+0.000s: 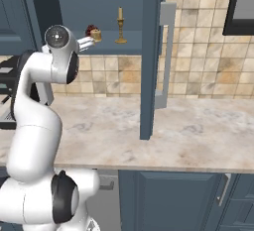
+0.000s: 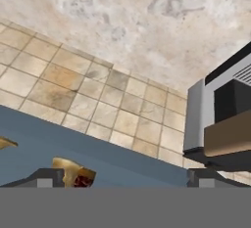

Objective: Pick the candle and candle from the dining table and place them in the open cabinet. Close the cabinet after placing the objects.

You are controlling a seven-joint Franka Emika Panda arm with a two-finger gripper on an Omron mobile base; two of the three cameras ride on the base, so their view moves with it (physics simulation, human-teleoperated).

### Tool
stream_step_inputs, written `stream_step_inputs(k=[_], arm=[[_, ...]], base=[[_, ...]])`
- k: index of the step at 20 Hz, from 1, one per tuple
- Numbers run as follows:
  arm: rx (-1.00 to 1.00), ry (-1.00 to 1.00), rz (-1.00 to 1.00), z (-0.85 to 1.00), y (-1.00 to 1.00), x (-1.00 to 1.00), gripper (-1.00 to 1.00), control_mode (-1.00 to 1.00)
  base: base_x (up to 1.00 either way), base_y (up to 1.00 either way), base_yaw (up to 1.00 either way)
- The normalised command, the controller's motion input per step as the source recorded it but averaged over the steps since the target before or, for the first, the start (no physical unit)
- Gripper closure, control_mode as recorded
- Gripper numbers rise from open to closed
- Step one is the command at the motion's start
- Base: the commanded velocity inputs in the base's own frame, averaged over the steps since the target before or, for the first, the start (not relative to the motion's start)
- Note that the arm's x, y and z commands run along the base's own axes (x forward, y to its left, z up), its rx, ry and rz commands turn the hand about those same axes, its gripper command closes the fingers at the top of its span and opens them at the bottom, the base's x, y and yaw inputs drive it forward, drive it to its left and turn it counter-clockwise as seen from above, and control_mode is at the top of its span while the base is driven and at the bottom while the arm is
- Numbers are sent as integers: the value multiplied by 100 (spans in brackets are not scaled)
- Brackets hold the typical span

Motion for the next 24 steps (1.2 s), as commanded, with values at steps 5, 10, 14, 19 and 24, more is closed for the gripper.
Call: stream_step_inputs(k=[5, 10, 14, 19, 24], arm=[[0, 0, 0, -2, 0, -22, -100, -100], [0, 0, 0, -3, 0, -43, -100, -100], [0, 0, 0, -2, 0, -59, -100, -100], [0, -3, 0, -1, 0, -72, -100, -100], [0, -7, -2, 0, 0, -80, -100, -100]], base=[[0, 0, 0], [0, 0, 0], [0, 0, 0], [0, 0, 0], [0, 0, 0]])
